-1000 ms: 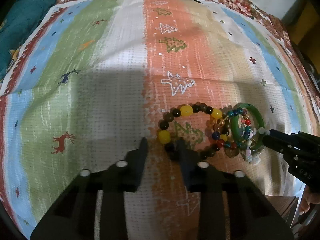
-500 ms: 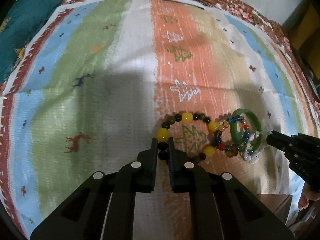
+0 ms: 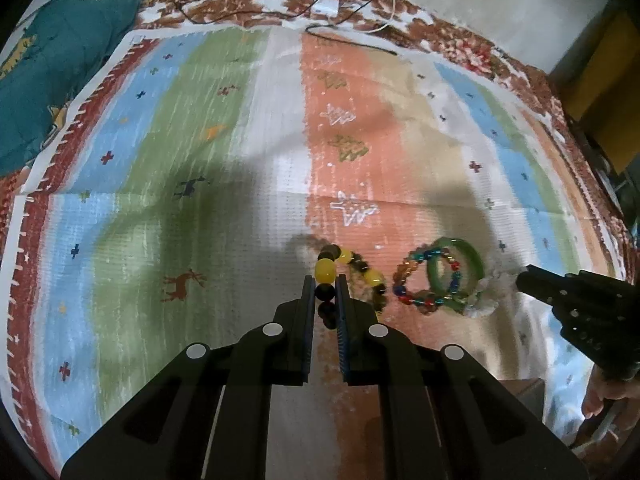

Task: Organize jewelry
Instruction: 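Grasp the yellow-and-black bracelet with the left gripper while the right gripper grasps the white bead bracelet, then lift the yellow-and-black bracelet with the left gripper while the right gripper carries the white bracelet to the tin, then drop both bracelets into the silver tin and open both grippers, then move both grippers toward the green bangle and multicolour bead bracelet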

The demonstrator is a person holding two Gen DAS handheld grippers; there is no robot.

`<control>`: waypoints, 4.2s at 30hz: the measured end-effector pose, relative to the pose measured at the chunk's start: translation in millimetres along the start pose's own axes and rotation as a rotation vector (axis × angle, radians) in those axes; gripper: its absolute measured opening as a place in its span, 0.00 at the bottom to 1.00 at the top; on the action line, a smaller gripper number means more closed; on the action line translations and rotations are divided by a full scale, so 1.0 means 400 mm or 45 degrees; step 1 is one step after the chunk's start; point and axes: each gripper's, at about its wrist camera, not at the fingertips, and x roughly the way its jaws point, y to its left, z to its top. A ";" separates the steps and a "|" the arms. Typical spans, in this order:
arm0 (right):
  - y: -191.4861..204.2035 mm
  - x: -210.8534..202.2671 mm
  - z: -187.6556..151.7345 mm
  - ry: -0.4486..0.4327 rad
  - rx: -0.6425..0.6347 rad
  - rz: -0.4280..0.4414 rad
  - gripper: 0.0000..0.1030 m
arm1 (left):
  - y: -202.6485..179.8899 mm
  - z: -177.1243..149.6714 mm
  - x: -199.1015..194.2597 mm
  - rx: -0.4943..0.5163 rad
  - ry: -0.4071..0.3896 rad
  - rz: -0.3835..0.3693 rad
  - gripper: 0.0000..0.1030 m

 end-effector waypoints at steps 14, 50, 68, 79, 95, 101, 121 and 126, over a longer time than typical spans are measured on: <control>0.036 -0.059 -0.028 -0.043 -0.008 0.031 0.11 | -0.050 -0.018 -0.068 0.030 -0.053 -0.052 0.09; 0.109 -0.252 -0.087 -0.245 -0.057 0.037 0.11 | -0.105 -0.085 -0.270 0.052 -0.242 -0.165 0.09; 0.152 -0.328 -0.156 -0.296 -0.088 0.114 0.11 | -0.150 -0.164 -0.336 0.102 -0.282 -0.239 0.09; 0.170 -0.328 -0.203 -0.266 -0.093 0.131 0.11 | -0.177 -0.225 -0.341 0.133 -0.254 -0.253 0.09; 0.174 -0.308 -0.229 -0.201 -0.089 0.126 0.12 | -0.200 -0.256 -0.310 0.162 -0.174 -0.241 0.10; 0.151 -0.297 -0.216 -0.205 -0.039 0.092 0.43 | -0.181 -0.244 -0.296 0.113 -0.172 -0.193 0.30; 0.066 -0.217 -0.141 -0.165 0.062 -0.031 0.67 | -0.145 -0.151 -0.170 0.081 -0.091 -0.096 0.62; 0.042 -0.186 -0.121 -0.138 0.088 -0.024 0.67 | -0.126 -0.133 -0.140 0.042 -0.052 -0.135 0.64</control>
